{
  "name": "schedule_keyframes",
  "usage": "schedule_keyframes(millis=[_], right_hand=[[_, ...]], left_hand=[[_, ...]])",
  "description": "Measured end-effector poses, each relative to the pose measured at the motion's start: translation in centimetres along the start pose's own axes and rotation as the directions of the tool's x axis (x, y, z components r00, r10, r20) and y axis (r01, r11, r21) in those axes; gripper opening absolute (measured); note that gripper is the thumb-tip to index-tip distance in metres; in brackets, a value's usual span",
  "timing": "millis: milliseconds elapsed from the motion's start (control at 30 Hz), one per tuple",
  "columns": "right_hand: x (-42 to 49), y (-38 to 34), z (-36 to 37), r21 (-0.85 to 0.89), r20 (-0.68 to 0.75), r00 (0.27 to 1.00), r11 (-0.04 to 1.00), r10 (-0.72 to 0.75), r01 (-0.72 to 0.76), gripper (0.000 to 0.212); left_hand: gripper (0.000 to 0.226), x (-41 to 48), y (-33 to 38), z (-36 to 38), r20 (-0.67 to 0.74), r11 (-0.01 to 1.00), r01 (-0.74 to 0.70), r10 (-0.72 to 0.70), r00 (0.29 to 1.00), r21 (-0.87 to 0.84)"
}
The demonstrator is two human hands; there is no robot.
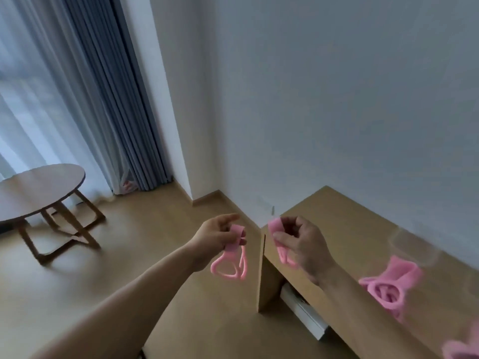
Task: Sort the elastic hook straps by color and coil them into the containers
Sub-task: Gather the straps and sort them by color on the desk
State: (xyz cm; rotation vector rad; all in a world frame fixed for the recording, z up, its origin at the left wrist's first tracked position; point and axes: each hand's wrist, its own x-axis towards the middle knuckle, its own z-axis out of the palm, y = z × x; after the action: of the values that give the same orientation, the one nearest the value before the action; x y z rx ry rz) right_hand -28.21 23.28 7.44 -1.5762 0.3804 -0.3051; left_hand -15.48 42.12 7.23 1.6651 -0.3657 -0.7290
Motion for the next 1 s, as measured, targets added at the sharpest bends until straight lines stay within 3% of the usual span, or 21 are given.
schedule_keyframes(millis=[200, 433, 500, 600, 667, 833, 900, 1000], right_hand=[[-1.9, -0.3, -5.7, -0.159, -0.277, 0.939, 0.974, -0.202, 0.163, 0.02], [-4.0, -0.8, -8.3, -0.065, -0.455, 0.872, 0.984, -0.18, 0.169, 0.014], [-4.9, -1.1, -8.6, -0.07, -0.52, 0.83, 0.979, -0.2, 0.192, 0.014], [-6.3, -1.6, -8.9, -0.116, -0.57, 0.785, 0.97, -0.241, 0.214, 0.013], [-7.6, -1.8, -8.7, -0.171, -0.58, 0.769, 0.964, -0.267, 0.205, 0.019], [-10.6, -1.7, -8.5, -0.286, -0.65, 0.693, 0.945, -0.311, 0.156, 0.037], [-11.6, -1.8, -8.6, -0.26, -0.705, 0.636, 0.949, -0.314, 0.18, 0.037], [-12.9, -2.1, -9.0, -0.226, -0.797, 0.525, 0.954, -0.298, 0.198, 0.037]], left_hand=[[0.033, 2.9, 3.1, 6.2, 0.018, 0.889, -0.209, 0.221, 0.975, 0.408], [0.021, 5.3, 6.8, 10.9, 0.243, 0.613, -0.505, 0.462, 0.853, 0.608], [0.019, 6.0, 7.6, 11.9, 0.291, 0.616, -0.559, 0.486, 0.824, 0.555], [0.012, 6.4, 8.3, 13.6, 0.382, 0.771, -0.569, 0.453, 0.806, 0.287], [0.01, 6.4, 8.3, 14.7, 0.443, 0.793, -0.578, 0.455, 0.773, 0.194], [0.036, 5.2, 8.3, 19.1, 0.616, 0.791, -0.608, 0.444, 0.651, 0.073], [0.033, 4.3, 8.3, 21.0, 0.65, 0.858, -0.513, 0.398, 0.647, -0.014], [0.027, 3.4, 7.8, 23.1, 0.725, 0.962, -0.238, 0.26, 0.637, -0.136]])
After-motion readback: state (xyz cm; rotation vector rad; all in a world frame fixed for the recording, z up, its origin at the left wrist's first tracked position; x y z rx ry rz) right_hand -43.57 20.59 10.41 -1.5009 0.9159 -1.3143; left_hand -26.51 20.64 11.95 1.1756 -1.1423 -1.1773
